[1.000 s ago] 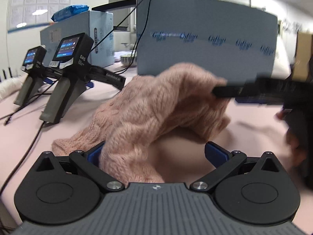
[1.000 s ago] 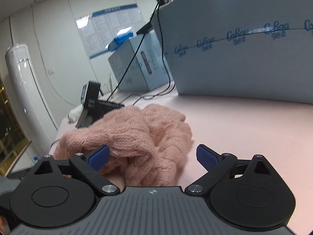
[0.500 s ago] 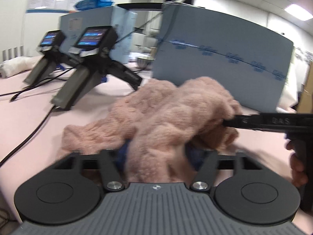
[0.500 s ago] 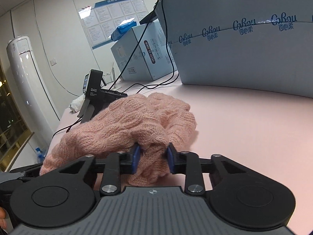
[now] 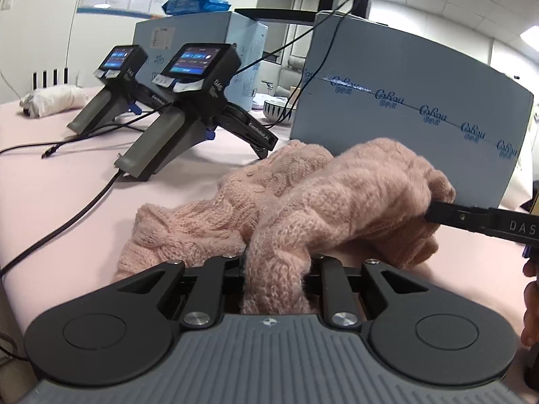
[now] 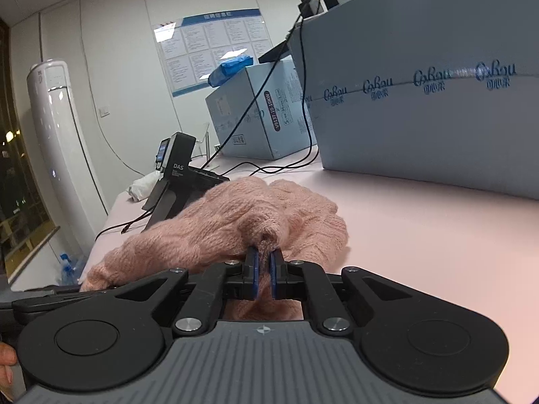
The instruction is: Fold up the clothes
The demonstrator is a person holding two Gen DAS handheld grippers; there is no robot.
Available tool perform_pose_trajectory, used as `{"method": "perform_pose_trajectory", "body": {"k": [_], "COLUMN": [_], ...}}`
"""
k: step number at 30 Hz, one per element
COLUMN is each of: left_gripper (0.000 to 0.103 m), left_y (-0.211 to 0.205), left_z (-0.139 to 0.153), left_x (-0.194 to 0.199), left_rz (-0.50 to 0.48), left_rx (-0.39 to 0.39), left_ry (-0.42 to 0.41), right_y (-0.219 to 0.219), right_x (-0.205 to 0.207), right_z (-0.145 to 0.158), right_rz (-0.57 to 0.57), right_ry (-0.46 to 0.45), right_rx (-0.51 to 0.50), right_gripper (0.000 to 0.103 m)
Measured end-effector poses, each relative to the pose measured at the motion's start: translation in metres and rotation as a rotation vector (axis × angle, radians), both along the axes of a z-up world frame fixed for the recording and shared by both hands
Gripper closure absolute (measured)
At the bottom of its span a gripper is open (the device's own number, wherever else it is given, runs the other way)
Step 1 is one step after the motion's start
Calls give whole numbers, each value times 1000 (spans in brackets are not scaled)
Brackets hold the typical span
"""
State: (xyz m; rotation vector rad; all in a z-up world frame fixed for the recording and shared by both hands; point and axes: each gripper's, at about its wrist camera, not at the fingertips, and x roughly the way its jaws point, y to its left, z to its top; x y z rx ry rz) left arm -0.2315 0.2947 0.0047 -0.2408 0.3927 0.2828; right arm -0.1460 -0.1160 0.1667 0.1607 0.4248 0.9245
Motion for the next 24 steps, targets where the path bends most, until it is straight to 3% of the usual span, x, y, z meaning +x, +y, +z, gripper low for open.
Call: {"method": "perform_pose_trajectory", "body": {"k": [1, 3, 4, 5, 8, 9, 13, 14, 17, 23, 24], "left_gripper": [87, 87, 87, 87, 87, 87, 87, 87, 87, 87, 87], "left_y": [1, 4, 5, 5, 3, 2, 0, 1, 3, -3, -4], "left_z": [0, -1, -1, -1, 0, 0, 1, 1, 0, 0, 1], "left_x": [-1, -3, -3, -2, 0, 1, 6, 7, 8, 11, 11], "left_rz": [2, 6, 9, 12, 15, 14, -7, -7, 15, 27, 31], "left_rx": [-8, -26, -36, -43, -39, -38, -50, -54, -75, -36, -28], "left_ry": [-5, -12, -14, -14, -3, 0, 6, 7, 8, 29, 34], "right_y": [-27, -35, 4, -26, -19, 26, 104, 89, 111, 81, 91], "right_x": [-3, -4, 0, 0, 2, 5, -7, -13, -18, -30, -30], "right_z": [2, 3, 0, 1, 1, -1, 1, 5, 4, 12, 13], "right_rz": [10, 12, 11, 7, -7, -11, -80, -87, -94, -128, -134], "right_ry": [-6, -6, -2, 4, 14, 12, -98, -130, -180, -161, -156], "right_rx": [-3, -2, 0, 4, 6, 3, 6, -5, -33, -26, -25], "right_gripper": [97, 97, 97, 97, 97, 97, 98, 98, 98, 98, 98]}}
